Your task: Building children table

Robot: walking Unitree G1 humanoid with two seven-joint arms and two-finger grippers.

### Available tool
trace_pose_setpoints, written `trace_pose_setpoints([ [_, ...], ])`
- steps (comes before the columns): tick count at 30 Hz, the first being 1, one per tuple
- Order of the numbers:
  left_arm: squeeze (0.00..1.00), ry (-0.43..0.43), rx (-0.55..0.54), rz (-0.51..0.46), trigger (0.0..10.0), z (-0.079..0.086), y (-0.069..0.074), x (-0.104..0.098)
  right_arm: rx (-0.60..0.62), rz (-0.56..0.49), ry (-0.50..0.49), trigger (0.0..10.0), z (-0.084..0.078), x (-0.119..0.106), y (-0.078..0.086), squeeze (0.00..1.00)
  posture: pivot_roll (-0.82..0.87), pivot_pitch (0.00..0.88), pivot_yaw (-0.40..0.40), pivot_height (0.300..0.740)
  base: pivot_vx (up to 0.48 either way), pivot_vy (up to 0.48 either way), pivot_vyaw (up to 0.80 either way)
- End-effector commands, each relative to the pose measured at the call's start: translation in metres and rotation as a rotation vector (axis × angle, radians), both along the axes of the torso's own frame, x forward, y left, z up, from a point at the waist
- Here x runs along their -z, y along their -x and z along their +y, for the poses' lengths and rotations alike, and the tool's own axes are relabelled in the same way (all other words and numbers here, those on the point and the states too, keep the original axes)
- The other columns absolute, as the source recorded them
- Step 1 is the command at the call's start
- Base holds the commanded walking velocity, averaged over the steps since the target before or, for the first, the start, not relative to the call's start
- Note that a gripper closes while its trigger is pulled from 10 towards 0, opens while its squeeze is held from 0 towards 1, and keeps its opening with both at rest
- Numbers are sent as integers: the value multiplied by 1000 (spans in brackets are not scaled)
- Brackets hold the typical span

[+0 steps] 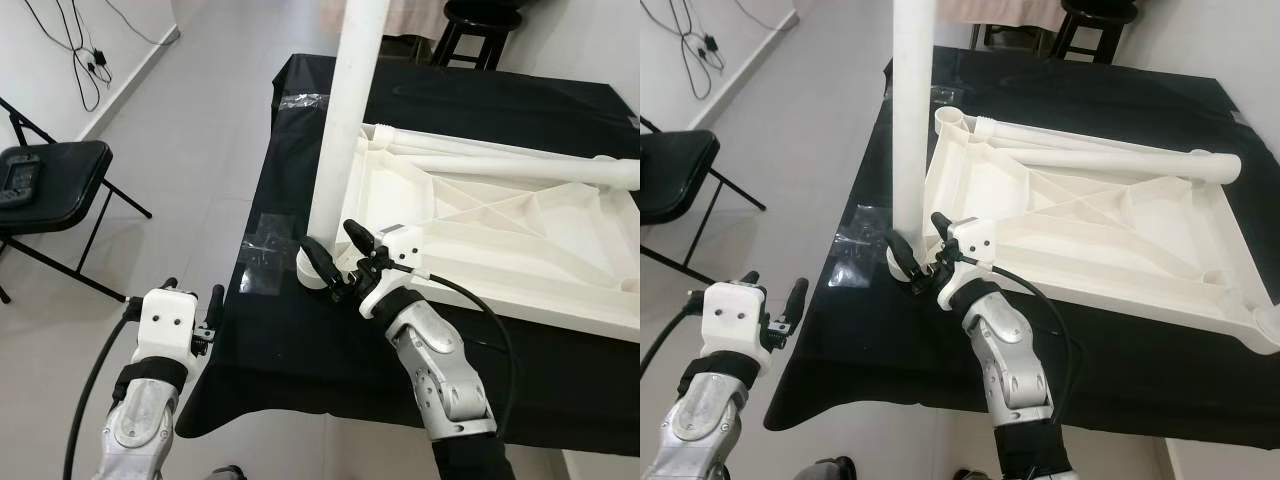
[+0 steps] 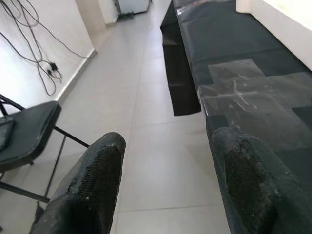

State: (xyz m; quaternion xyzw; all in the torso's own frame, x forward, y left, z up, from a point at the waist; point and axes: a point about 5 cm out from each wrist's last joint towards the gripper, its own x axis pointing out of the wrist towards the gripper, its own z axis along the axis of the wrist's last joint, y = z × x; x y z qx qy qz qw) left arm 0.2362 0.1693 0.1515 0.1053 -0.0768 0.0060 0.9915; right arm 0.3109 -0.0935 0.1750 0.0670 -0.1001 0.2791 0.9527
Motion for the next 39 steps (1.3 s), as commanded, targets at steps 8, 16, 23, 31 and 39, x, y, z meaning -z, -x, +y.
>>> trace_pose_setpoints([
  [8,0,-15,-36,8,10000,2,2,9,118,93,71,10000,-25,21,5,0,130,148,-68,740,0,0,0],
  [16,0,-20,-26,33,10000,2,-2,15,128,116,69,10000,-26,27,0,0,140,137,-66,740,0,0,0],
  [23,0,-21,-41,58,10000,6,-5,20,193,134,49,10000,-33,30,-1,0,143,115,-55,740,0,274,0],
  [31,0,-59,-23,35,10000,6,-7,18,223,130,25,10000,-36,28,-3,0,143,112,-40,740,0,240,0],
  [39,0,-59,-21,39,10000,7,-8,19,225,130,24,10000,-34,28,-5,0,145,113,-34,740,0,0,-400],
])
